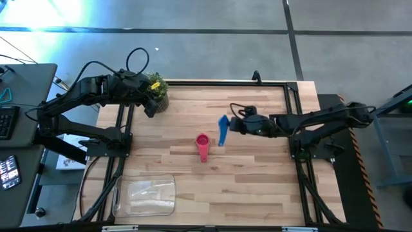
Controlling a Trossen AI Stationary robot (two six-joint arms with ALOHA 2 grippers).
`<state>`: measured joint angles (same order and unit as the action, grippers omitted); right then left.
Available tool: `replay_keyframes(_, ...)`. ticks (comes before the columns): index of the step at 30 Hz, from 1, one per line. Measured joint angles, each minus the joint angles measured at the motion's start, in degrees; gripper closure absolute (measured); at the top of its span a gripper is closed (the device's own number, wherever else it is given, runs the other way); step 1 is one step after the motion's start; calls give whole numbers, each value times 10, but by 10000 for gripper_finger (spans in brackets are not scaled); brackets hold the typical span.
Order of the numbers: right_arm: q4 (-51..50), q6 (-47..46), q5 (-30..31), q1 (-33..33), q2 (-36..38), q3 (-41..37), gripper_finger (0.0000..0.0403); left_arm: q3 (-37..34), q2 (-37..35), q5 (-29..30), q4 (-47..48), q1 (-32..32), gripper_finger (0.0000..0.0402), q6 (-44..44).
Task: Nest measuring cups in basket
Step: Stack the blue measuring cup on the red measuring cup
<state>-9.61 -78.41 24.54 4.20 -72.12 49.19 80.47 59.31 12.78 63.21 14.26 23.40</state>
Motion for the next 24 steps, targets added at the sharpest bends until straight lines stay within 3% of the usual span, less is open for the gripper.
replay_keyframes(12, -167, 49, 33, -1, -64, 185, 403, 0, 0, 0, 0, 0, 296, -16)
replay_keyframes(24, -283, 23, -39, -9, -225, 347, 403, 0, 0, 5, 0, 0, 296, -26)
